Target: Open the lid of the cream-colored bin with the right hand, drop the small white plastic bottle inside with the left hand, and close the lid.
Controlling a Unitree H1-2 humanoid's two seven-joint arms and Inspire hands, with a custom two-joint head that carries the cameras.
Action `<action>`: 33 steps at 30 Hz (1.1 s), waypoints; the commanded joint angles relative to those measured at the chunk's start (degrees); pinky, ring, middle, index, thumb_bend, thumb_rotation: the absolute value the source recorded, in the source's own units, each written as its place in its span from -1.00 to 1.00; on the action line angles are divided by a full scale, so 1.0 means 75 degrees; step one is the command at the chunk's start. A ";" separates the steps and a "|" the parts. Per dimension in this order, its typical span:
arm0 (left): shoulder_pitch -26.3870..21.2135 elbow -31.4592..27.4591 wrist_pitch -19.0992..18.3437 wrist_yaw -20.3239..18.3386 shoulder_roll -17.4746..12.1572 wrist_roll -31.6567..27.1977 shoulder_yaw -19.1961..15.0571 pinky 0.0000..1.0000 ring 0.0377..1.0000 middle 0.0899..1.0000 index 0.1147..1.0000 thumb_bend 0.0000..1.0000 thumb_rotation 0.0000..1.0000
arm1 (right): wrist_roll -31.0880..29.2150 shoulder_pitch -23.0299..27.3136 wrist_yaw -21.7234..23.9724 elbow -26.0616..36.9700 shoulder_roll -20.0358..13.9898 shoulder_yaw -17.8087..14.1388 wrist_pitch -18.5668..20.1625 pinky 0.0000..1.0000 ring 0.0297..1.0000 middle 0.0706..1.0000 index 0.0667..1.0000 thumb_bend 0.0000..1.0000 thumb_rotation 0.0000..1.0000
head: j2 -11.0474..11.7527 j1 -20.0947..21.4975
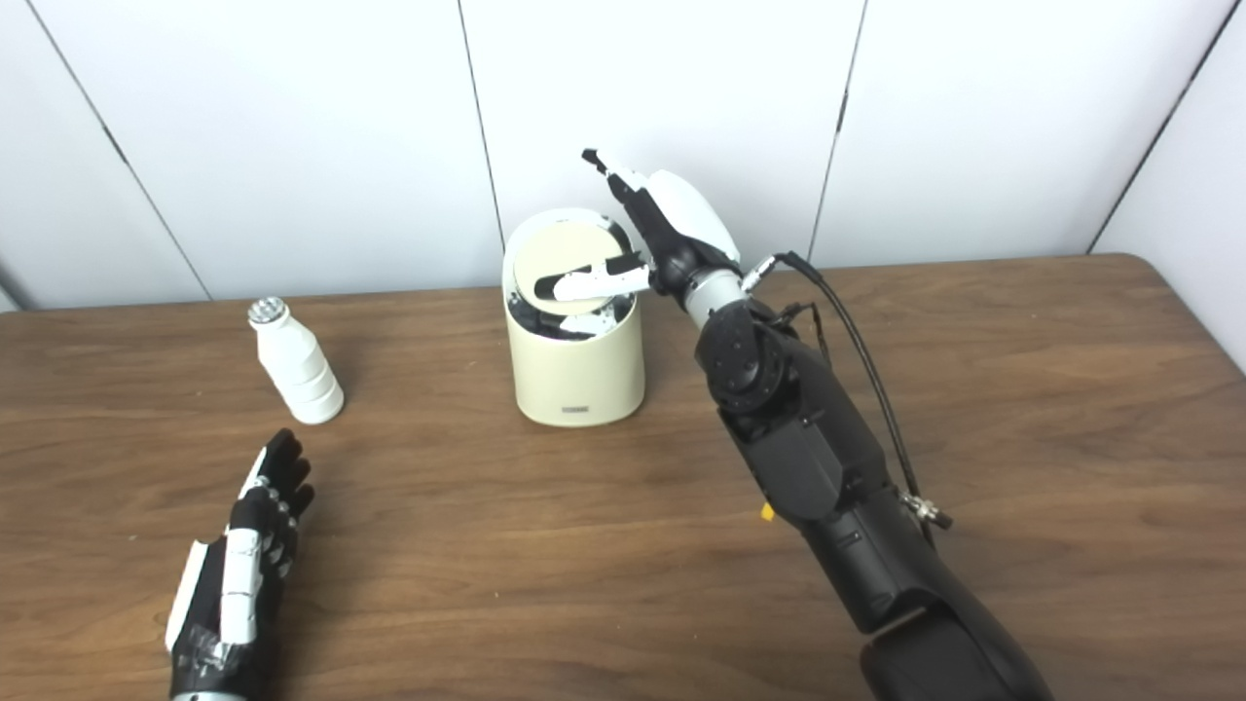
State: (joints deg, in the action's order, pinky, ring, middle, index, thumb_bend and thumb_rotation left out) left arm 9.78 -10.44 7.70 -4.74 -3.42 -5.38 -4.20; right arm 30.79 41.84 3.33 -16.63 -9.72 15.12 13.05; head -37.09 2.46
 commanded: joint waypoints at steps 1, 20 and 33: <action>0.0162 0.0004 0.0147 0.0048 0.0132 -0.0003 0.0102 1.00 1.00 1.00 1.00 0.22 0.96 | 0.0106 0.0529 -0.0211 0.0081 -0.0049 0.0009 -0.0359 0.91 0.95 0.90 0.89 0.84 -0.16 | 0.0000 0.0003; 0.0187 -0.0121 0.0045 0.0125 0.0223 0.0009 0.0107 1.00 1.00 1.00 1.00 0.25 0.93 | 0.0371 0.0549 -0.0137 -0.0100 -0.0458 0.0343 -0.0653 0.95 0.96 0.89 0.89 0.86 -0.25 | -0.0108 0.0015; 0.0206 -0.0160 0.0021 0.0157 0.0283 0.0014 0.0113 1.00 1.00 1.00 1.00 0.26 0.92 | 0.0525 0.0514 0.0012 -0.0145 -0.0494 0.0562 -0.0562 1.00 1.00 0.95 0.91 0.95 -0.45 | -0.0129 -0.0023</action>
State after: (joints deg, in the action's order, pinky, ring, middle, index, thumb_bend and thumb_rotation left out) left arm 10.44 -11.27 7.40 -4.15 -2.14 -5.12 -3.79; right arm 33.19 44.58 2.99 -18.03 -12.69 19.13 8.66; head -38.06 2.29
